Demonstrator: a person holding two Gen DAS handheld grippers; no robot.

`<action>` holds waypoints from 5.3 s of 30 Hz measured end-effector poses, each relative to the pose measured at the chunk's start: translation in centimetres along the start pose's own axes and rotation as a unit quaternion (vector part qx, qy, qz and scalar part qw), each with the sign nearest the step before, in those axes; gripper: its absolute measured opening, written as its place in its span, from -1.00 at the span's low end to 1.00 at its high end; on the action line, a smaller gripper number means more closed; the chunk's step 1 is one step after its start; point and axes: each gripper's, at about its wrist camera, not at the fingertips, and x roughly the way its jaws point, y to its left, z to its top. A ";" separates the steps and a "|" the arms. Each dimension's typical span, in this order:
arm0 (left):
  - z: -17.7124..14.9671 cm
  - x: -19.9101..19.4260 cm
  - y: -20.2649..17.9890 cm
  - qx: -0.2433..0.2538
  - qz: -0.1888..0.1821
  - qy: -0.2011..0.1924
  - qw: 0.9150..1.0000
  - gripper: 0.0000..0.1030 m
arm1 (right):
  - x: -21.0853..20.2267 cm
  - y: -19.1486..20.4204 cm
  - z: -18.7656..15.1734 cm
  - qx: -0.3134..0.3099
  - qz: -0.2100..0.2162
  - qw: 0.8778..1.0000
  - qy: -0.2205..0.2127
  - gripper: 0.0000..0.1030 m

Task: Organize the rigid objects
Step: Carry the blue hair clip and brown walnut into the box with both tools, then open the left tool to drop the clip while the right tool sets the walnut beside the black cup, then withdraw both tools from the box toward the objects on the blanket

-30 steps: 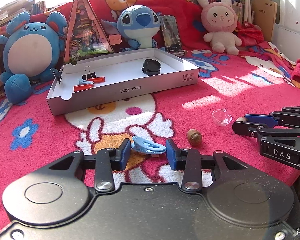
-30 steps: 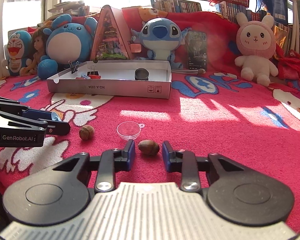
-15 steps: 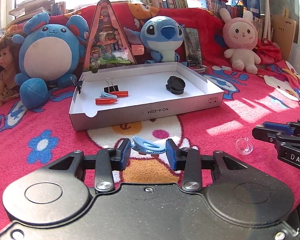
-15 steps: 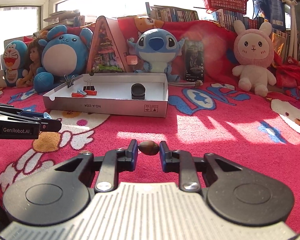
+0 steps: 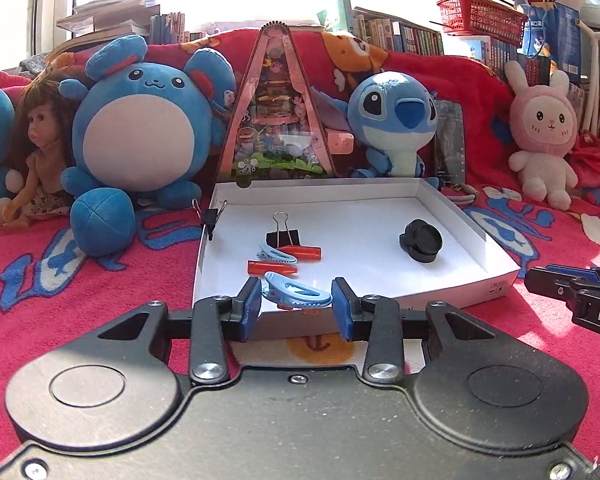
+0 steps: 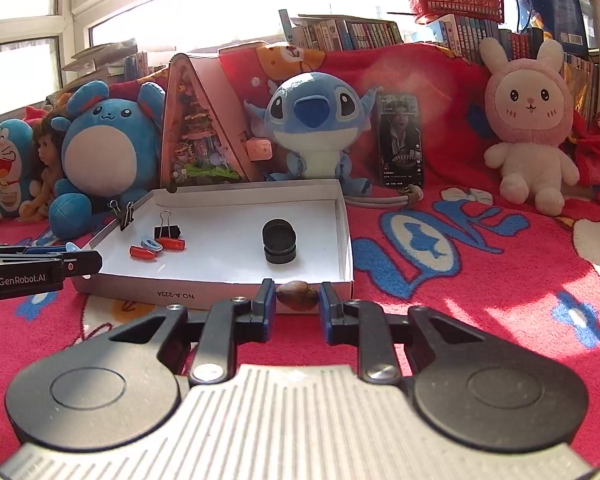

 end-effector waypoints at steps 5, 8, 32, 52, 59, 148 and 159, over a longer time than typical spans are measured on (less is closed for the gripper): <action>0.9 1.7 0.1 -0.009 0.004 0.013 1.000 -0.30 | 1.9 0.9 1.1 -0.008 0.001 1.000 0.009 -0.46; 1.1 2.4 -0.1 -0.009 0.006 0.017 1.000 -0.30 | 2.8 1.5 1.4 -0.015 -0.001 1.000 0.013 -0.46; 1.4 7.5 -0.1 -0.023 0.024 0.063 0.997 -0.30 | 8.7 1.6 3.0 -0.003 -0.004 0.997 0.076 -0.46; 1.4 10.3 0.0 -0.038 0.035 0.082 0.995 -0.30 | 11.9 1.3 3.0 0.010 -0.010 0.994 0.112 -0.46; 1.8 11.0 -0.2 -0.036 0.039 0.079 0.995 -0.29 | 12.5 1.0 3.0 0.013 -0.013 0.993 0.113 -0.46; -5.9 -3.3 -4.7 0.038 -0.121 0.101 0.987 0.58 | -3.2 -1.5 -3.1 -0.076 0.034 0.996 0.040 0.78; -7.5 -5.1 -6.9 0.070 -0.168 0.109 0.977 0.48 | -5.4 -3.2 -4.0 -0.088 0.022 0.995 0.041 0.87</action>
